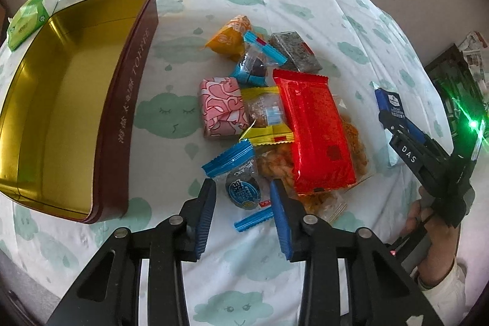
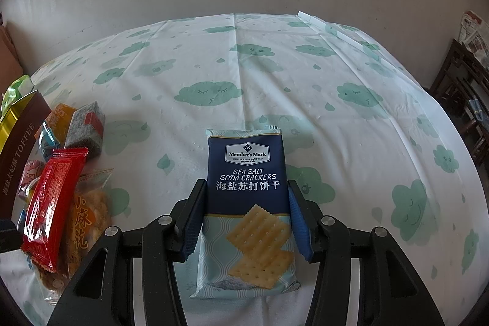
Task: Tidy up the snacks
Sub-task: 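Grasp the blue-wrapped round cookie with the left gripper while right holds crackers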
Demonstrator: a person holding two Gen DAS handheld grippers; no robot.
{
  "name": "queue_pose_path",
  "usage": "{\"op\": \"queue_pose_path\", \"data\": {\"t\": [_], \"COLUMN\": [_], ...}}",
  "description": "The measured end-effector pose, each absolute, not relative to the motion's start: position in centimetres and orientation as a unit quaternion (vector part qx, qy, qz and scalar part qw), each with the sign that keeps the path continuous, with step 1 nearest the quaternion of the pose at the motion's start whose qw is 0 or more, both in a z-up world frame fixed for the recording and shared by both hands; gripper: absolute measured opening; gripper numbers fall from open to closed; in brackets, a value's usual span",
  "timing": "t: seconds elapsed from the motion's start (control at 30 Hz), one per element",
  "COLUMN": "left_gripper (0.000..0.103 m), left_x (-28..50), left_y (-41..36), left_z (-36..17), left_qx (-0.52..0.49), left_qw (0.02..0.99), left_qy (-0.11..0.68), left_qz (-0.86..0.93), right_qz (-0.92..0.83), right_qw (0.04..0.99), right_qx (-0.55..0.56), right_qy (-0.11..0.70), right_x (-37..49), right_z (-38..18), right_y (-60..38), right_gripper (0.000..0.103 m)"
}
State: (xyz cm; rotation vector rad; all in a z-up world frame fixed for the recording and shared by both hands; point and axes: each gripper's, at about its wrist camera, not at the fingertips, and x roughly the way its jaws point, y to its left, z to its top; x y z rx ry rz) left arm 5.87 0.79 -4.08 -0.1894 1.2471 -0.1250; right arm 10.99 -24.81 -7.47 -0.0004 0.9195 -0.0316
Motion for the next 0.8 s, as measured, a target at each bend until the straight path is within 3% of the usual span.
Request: {"op": "queue_pose_path", "data": {"t": [0.47, 0.67, 0.8], "left_gripper": [0.044, 0.040, 0.028], "left_x": [7.1, 6.9, 6.8], "left_y": [1.1, 0.7, 0.6], "left_z": [-5.1, -5.5, -5.9], "left_qx": [-0.124, -0.133, -0.139], "left_qw": [0.785, 0.784, 0.781], "left_qy": [0.605, 0.604, 0.606], "left_qz": [-0.052, -0.052, -0.063], "right_qz": [-0.015, -0.014, -0.014], "right_qw": [0.896, 0.897, 0.896], "right_qx": [0.000, 0.000, 0.000], "right_qy": [0.443, 0.443, 0.443], "right_x": [11.0, 11.0, 11.0], "right_z": [-7.5, -7.5, -7.6], "right_y": [-24.8, -24.8, -24.6], "right_gripper": [0.053, 0.054, 0.055]}}
